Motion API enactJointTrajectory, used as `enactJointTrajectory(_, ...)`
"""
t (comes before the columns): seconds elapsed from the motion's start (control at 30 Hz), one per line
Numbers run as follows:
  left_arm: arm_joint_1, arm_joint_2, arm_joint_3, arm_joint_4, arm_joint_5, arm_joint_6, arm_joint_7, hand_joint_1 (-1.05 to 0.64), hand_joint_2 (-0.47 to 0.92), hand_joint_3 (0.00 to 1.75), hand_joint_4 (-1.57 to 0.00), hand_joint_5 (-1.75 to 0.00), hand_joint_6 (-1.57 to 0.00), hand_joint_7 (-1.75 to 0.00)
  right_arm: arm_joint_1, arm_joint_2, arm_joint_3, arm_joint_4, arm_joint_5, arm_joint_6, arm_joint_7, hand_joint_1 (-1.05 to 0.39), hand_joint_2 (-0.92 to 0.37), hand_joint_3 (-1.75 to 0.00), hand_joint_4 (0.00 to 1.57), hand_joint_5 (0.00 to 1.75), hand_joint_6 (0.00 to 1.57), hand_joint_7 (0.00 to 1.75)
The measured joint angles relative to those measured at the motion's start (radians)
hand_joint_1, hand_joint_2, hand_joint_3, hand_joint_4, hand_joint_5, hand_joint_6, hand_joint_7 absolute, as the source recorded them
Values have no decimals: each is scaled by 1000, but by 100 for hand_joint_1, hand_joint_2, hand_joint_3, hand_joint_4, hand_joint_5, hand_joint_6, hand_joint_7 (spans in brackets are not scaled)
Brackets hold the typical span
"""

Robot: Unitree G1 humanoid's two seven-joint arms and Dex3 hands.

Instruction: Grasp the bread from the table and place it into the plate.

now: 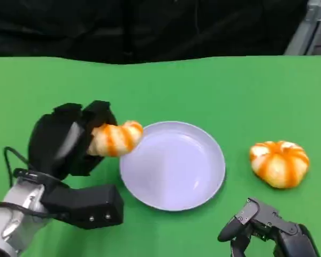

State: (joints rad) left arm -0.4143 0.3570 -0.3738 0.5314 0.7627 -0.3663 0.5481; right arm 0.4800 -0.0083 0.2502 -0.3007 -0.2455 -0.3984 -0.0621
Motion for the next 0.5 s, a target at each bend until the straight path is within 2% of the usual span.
enactJointTrajectory(0.2, -72, -129, -66, 51, 21, 38, -51, -16, 29, 127, -93, -175, -73, -174, -1, -1, 9, -8, 0, 5, 6, -9, -33, -141, 71, 168, 68, 141)
enactJointTrajectory(0.4, -115, -173, -113, 133, 33, 56, -86, -19, 36, 110, -89, -175, -73, -172, 4, -1, 12, -21, 1, 12, 8, -7, -35, -138, 71, 170, 68, 141)
enactJointTrajectory(0.47, -124, -190, -127, 159, 33, 61, -91, -20, 41, 103, -86, -175, -72, -165, 4, -1, 13, -21, 1, 12, 8, -6, -35, -138, 71, 170, 68, 141)
enactJointTrajectory(0.5, -132, -201, -132, 172, 33, 74, -106, -21, 44, 96, -81, -174, -73, -151, 4, -1, 13, -21, 1, 13, 8, -6, -35, -138, 70, 170, 68, 141)
